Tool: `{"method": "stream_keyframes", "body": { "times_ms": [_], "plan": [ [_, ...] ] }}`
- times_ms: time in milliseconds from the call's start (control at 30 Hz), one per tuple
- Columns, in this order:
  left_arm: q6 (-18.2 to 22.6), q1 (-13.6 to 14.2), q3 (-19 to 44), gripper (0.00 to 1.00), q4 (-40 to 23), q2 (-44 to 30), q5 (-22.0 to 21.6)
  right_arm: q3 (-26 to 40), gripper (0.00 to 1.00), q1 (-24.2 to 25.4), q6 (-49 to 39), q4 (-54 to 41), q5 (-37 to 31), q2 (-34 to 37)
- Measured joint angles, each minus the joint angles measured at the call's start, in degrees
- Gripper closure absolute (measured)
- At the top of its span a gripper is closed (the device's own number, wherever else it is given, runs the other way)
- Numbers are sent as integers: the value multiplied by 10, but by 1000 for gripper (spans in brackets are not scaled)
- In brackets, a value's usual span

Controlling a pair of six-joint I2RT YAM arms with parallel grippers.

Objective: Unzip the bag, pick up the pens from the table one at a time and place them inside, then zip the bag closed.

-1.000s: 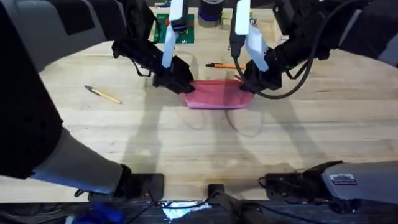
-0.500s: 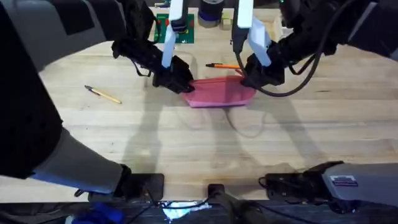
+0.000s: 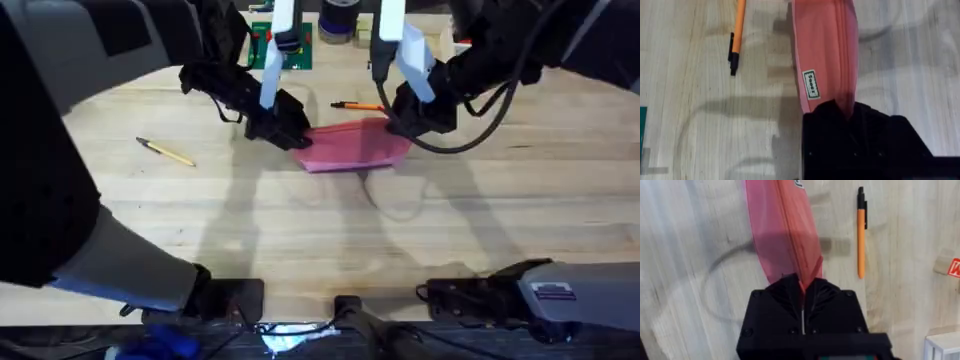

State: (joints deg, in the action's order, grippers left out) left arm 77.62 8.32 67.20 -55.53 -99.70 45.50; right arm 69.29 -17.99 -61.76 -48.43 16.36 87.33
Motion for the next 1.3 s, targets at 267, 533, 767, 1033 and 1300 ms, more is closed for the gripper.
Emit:
{"method": "stream_keyframes", "body": {
  "times_ms": [267, 533, 767, 1033, 1300],
  "plan": [
    [0, 0, 0, 958, -1, 0, -2, 1, 970, -4, 4, 4, -3, 0],
    [0, -1, 0, 958, -1, 0, -2, 2, 970, -4, 22, 4, -2, -4],
    [0, -1, 0, 959, 1, 0, 1, 2, 970, -8, 22, 5, 0, -46],
    [0, -1, 0, 959, 1, 0, 8, 2, 970, -10, 43, 4, 4, -69],
    [0, -1, 0, 959, 1, 0, 4, 2, 970, -10, 78, 4, 17, -69]
  ]
}}
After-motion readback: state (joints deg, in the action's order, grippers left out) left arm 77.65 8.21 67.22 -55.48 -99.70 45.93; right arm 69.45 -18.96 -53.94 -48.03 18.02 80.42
